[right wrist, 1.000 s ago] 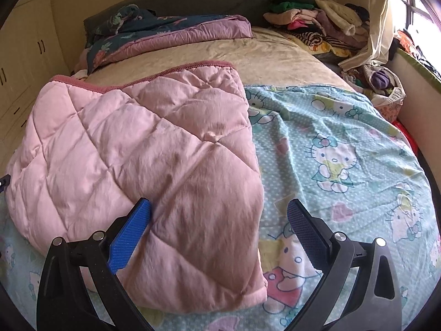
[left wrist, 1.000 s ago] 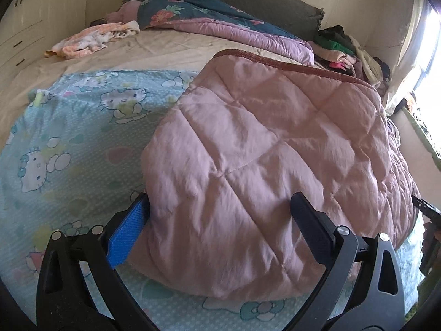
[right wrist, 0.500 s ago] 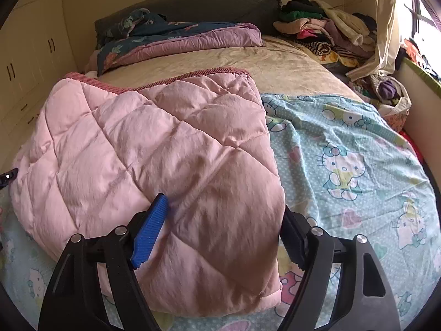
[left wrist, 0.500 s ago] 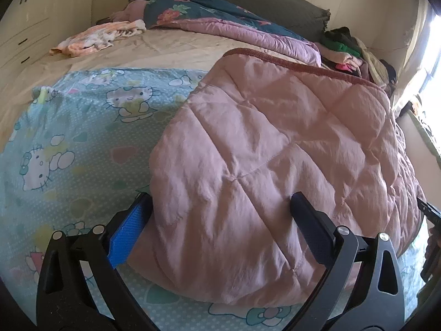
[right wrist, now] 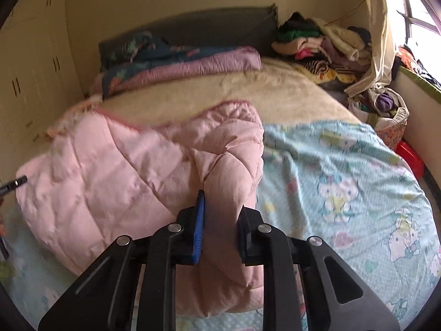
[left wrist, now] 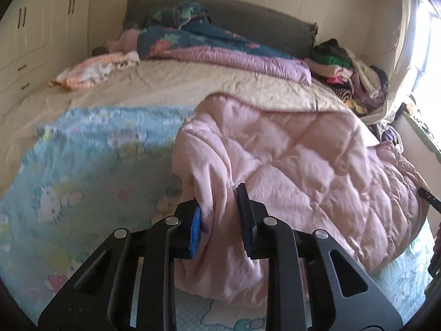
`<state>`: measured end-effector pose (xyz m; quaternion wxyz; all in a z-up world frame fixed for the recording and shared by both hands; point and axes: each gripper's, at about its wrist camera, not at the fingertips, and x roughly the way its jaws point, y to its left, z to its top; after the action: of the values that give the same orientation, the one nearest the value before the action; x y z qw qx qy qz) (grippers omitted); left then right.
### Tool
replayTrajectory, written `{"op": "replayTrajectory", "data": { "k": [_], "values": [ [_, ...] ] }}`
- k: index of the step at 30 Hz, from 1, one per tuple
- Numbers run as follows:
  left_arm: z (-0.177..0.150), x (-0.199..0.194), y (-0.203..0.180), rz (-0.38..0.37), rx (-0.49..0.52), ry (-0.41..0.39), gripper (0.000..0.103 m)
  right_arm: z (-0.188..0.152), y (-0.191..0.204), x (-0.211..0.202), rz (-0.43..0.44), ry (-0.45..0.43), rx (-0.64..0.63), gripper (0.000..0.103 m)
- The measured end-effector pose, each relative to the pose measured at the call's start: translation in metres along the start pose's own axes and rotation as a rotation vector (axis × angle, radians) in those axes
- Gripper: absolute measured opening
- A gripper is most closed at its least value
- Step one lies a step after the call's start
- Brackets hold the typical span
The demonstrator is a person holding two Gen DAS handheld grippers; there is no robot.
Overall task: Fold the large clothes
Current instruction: 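Grasp the folded jacket edge with both tools, then fold the held edge over the bundle and open both tools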
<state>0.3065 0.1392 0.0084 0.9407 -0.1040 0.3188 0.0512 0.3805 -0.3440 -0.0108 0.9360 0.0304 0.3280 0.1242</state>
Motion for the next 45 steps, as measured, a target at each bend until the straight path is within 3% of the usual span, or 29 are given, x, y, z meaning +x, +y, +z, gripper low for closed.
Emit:
{"op": "replayTrajectory", "data": {
  "k": [5,10,17,25,32,34,37,39,41,45],
  "values": [
    [0.019,0.001,-0.005,-0.002,0.005,-0.024,0.014,0.02,-0.003,-0.005,0.009,-0.047,0.085,0.016],
    [0.031,0.012,-0.008,0.014,0.006,-0.027,0.014,0.033,-0.017,0.01,-0.001,-0.039,0.182,0.015],
    [0.039,0.047,-0.008,0.078,0.006,0.018,0.013,0.037,-0.019,0.044,-0.073,0.002,0.178,0.014],
    [0.024,0.081,0.001,0.131,-0.007,0.084,0.012,0.018,-0.026,0.09,-0.142,0.123,0.162,0.013],
    [0.02,0.079,0.0,0.136,-0.01,0.083,0.014,0.003,-0.025,0.101,-0.149,0.163,0.14,0.014],
    [0.021,0.074,-0.001,0.135,-0.007,0.087,0.016,0.004,-0.031,0.098,-0.118,0.165,0.19,0.016],
    [0.023,0.065,-0.001,0.131,0.001,0.085,0.02,0.004,-0.04,0.086,-0.083,0.159,0.236,0.024],
    [0.024,0.057,-0.001,0.127,0.003,0.083,0.028,0.005,-0.038,0.072,-0.075,0.141,0.237,0.052],
    [0.025,0.049,-0.003,0.12,0.007,0.073,0.04,0.006,-0.036,0.057,-0.052,0.119,0.244,0.068],
    [0.026,0.029,-0.01,0.097,0.026,0.067,0.049,0.009,-0.028,0.024,-0.02,0.071,0.227,0.09]
  ]
}}
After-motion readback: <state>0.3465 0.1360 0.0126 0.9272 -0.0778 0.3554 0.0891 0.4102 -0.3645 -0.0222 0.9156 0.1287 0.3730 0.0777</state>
